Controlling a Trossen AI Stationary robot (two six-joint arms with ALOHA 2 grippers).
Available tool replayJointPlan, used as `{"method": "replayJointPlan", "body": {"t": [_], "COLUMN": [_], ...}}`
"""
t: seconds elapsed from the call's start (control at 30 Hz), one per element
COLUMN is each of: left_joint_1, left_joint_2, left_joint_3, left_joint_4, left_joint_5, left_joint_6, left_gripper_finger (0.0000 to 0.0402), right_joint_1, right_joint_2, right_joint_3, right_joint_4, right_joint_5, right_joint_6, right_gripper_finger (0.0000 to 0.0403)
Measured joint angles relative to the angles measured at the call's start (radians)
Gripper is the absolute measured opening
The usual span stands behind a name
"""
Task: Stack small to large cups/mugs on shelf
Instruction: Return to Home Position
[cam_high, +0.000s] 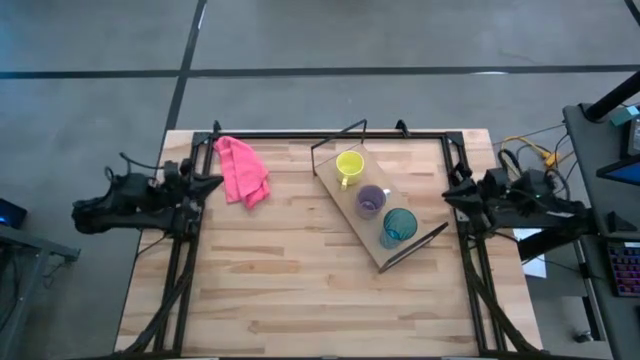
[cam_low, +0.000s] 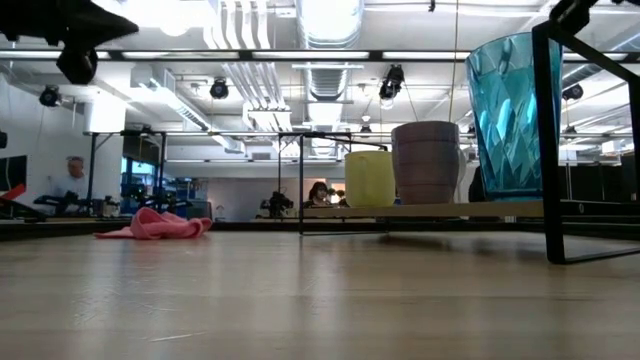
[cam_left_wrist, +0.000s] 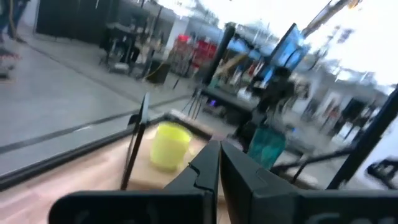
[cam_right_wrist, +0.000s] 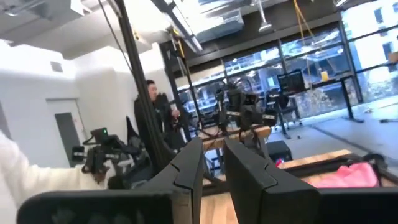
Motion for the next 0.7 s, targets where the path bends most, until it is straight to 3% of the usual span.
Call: {"method": "replayJointPlan", "body": {"t": [0.2, 0.37, 0.7], "left_joint_1": [0.0, 0.0, 0.0], "left_joint_2": [-0.017, -0.013, -0.018], "left_joint_3": [-0.113, -0.186, -0.278], "left_joint_4": [0.159, 0.26, 0.321], "left_joint_5": [0.014, 0.025, 0.045], "left_joint_6": [0.007, 0.008, 0.007], "left_gripper_finger": [0.0, 0.0, 0.0], "right_joint_1": [0.0, 0.0, 0.0], "right_joint_2": [-0.028, -0.029, -0.029], "right_joint_3": [-0.12, -0.216, -0.284], "right_joint_4": [0.031, 0.218, 0.281], "right_joint_5": [-0.004, -0.026, -0.049], "right_joint_6": [0.047, 0.027, 0.052], "right_gripper_finger": [0.0059, 0.0059, 0.0059]}}
